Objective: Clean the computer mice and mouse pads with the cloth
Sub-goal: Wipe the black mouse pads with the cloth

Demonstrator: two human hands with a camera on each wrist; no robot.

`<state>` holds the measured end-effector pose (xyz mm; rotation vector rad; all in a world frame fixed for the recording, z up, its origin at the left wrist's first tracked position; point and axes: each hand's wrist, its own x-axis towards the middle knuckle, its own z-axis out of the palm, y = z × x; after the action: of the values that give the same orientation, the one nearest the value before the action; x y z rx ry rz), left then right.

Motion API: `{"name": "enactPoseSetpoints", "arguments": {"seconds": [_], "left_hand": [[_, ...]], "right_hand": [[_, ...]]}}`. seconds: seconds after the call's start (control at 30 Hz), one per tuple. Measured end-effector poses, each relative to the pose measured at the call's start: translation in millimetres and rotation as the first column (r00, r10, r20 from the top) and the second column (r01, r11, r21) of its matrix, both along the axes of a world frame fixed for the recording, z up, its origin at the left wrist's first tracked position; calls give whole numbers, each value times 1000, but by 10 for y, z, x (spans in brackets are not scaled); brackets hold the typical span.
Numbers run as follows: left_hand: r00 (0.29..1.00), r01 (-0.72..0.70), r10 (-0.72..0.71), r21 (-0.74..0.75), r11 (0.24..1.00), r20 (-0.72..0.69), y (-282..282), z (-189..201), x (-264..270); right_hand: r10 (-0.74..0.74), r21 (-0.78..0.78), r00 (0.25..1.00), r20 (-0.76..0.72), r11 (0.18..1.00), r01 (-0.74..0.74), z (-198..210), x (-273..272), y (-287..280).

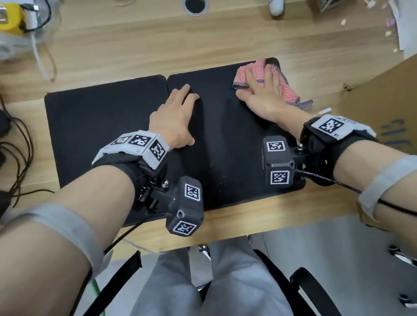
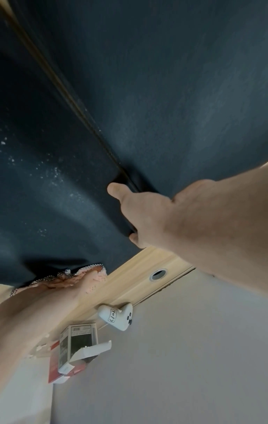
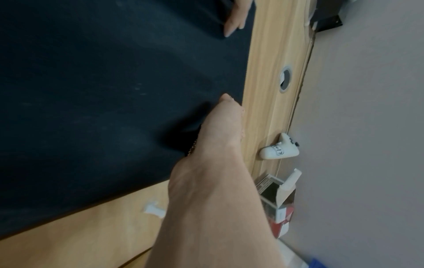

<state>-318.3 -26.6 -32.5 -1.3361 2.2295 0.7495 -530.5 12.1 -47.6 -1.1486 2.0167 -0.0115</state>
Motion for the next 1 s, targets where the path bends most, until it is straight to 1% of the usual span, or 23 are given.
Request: {"name": "enactPoseSetpoints", "arguments": {"seconds": [0.07,0.13,0.23,0.3,0.37,0.47,0.53,0.6,0.67,0.7,0.73,0.8,0.83,0.9,0.93,0.97,1.0], "left_hand": [[1000,7,-8,-29,1000,-16,75,32,-5],[998,1,-7,-85,996,-61,158,37,8],[992,55,-70,-136,989,-107,287,-14,131],[987,103,-114,-101,990,-112,340,-74,261],[981,180,-181,-34,983,-62,395,-97,406],[965,262,-262,6,965,14,425,-61,534],[962,271,-272,16,962,18,461,-47,530],[963,268,-268,18,963,28,483,-32,491],[962,267,-268,26,963,52,478,-2,471],[960,272,-273,26,962,63,465,19,466],[958,275,-277,29,961,72,449,39,469],[956,276,-281,61,959,81,424,63,456],[957,272,-278,75,959,84,420,70,452],[957,272,-278,77,959,82,435,68,452],[957,271,-277,78,959,82,443,66,458],[957,272,-279,86,958,79,442,74,460],[956,274,-282,94,957,76,430,88,464]], "right_hand": [[14,-6,1000,2,1000,-14,1,53,251],[55,-13,998,-16,998,-56,-36,109,502],[73,-20,996,-44,997,-74,-85,236,842],[56,-33,996,-63,998,-58,-102,388,972],[70,-64,995,-77,995,-75,-116,661,1076],[210,-120,976,-60,969,-216,-178,1150,1161],[291,-150,956,-43,944,-295,-190,1367,1272],[350,-165,936,-39,922,-351,-201,1393,1399],[400,-175,916,-18,901,-397,-204,1242,1495],[426,-197,903,-63,881,-430,-243,1127,1517],[424,-213,896,-132,871,-443,-256,1003,1508],[280,-224,928,-245,915,-335,-342,674,1450],[200,-197,942,-269,946,-257,-355,536,1424],[70,-118,963,-262,988,-104,-342,454,1377],[48,-113,965,-257,990,-79,-327,540,1342],[81,-137,959,-270,983,-122,-294,706,1316],[147,-182,950,-276,962,-202,-310,912,1295]]}}
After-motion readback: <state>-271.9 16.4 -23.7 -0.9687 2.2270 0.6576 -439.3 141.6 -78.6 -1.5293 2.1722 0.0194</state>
